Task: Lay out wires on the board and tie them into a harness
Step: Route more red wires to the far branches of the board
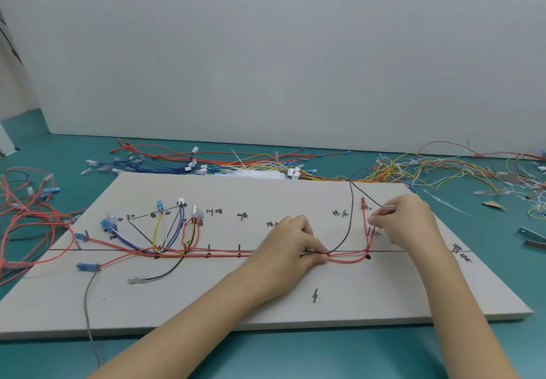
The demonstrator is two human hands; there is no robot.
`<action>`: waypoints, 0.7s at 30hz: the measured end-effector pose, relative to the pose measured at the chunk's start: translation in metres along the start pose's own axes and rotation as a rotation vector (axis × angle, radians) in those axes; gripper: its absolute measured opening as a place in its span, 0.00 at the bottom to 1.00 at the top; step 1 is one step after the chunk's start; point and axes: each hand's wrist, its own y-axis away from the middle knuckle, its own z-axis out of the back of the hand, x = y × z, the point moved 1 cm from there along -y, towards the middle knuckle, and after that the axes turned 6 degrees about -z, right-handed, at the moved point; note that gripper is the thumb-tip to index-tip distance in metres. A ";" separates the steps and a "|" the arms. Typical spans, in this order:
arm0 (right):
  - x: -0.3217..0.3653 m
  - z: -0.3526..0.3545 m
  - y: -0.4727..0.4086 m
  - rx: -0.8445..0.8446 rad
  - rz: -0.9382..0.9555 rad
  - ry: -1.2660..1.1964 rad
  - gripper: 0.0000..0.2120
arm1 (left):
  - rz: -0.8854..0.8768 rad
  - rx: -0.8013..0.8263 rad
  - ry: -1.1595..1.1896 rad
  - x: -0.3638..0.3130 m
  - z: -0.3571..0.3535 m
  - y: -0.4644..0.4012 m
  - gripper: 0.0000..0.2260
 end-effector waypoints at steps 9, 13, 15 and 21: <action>0.010 -0.006 -0.024 0.140 -0.013 -0.053 0.06 | 0.063 -0.042 0.123 0.004 -0.002 -0.001 0.08; 0.010 -0.008 -0.032 0.185 -0.074 -0.208 0.08 | 0.051 -0.045 0.118 0.006 -0.004 0.000 0.07; 0.010 -0.010 -0.033 0.211 -0.104 -0.326 0.08 | 0.078 -0.064 0.159 0.007 -0.003 -0.002 0.07; 0.010 -0.008 -0.033 0.312 -0.153 -0.526 0.05 | 0.133 -0.167 0.345 0.005 0.005 -0.003 0.09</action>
